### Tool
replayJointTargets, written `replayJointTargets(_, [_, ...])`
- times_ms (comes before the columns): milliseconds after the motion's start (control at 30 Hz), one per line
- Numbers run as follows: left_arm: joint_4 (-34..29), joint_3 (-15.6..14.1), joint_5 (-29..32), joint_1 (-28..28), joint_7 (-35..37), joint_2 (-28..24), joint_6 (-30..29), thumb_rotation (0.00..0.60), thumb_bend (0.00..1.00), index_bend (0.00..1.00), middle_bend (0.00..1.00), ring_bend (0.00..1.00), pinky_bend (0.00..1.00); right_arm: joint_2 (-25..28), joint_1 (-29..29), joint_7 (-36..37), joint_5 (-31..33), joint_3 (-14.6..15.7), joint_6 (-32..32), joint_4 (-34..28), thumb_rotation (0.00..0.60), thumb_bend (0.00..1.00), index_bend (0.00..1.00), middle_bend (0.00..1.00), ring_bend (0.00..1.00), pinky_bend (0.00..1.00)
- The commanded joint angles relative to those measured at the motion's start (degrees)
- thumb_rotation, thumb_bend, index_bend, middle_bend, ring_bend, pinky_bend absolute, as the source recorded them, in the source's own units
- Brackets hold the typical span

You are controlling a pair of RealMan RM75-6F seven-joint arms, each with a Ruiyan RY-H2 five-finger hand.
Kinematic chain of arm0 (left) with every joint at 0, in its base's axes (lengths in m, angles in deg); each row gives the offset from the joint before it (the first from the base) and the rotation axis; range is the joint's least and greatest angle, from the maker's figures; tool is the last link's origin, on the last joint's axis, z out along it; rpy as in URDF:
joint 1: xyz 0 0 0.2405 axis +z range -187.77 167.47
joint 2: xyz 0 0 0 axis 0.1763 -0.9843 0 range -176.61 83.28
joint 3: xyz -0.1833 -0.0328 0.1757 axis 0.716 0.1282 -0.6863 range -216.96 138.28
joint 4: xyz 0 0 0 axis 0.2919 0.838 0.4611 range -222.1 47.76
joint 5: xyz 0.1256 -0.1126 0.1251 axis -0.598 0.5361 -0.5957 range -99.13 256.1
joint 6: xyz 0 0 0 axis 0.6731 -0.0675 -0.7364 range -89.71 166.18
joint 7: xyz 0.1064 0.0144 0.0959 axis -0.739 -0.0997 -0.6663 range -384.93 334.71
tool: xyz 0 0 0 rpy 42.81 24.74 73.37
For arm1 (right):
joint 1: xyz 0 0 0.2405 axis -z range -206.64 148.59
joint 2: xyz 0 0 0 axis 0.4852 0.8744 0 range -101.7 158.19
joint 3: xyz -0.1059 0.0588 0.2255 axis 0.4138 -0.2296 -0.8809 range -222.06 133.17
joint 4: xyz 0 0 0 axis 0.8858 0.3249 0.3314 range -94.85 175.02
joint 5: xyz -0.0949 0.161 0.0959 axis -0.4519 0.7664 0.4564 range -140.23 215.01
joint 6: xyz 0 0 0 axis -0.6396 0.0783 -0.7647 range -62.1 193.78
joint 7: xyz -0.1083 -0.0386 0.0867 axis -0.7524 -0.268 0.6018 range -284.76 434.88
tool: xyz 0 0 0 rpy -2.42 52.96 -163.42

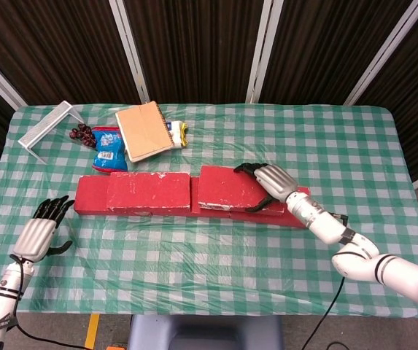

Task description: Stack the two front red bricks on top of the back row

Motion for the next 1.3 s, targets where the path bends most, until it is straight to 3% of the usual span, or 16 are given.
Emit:
replayJointTargets(33, [0.09, 0.04, -0.02, -0.02, 0.07, 0.06, 0.04, 0.6, 0.26, 0.0, 0.0, 0.0, 0.02, -0.88, -0.57, 0.73, -0.67, 0.86, -0.56, 1.2, 0.6, 0.23, 0.53, 0.36, 0.31, 0.42])
replayJointTargets(467, [0.45, 0.08, -0.1, -0.15, 0.62, 0.1, 0.69, 0.6, 0.26, 0.0, 0.0, 0.0, 0.02, -3.83, -1.96, 1.06, 0.09, 2.26, -1.32, 4.15, 0.6, 0.23, 0.5, 0.36, 0.31, 0.42])
replayJointTargets(1300, [0.64, 0.07, -0.2, -0.59, 2.76, 0.02, 1.97, 0.6, 0.26, 0.0, 0.0, 0.0, 0.02, -6.2, -3.42, -3.07, 4.57, 1.9, 0.35, 4.79, 0.6, 0.23, 0.26, 0.33, 0.23, 0.39])
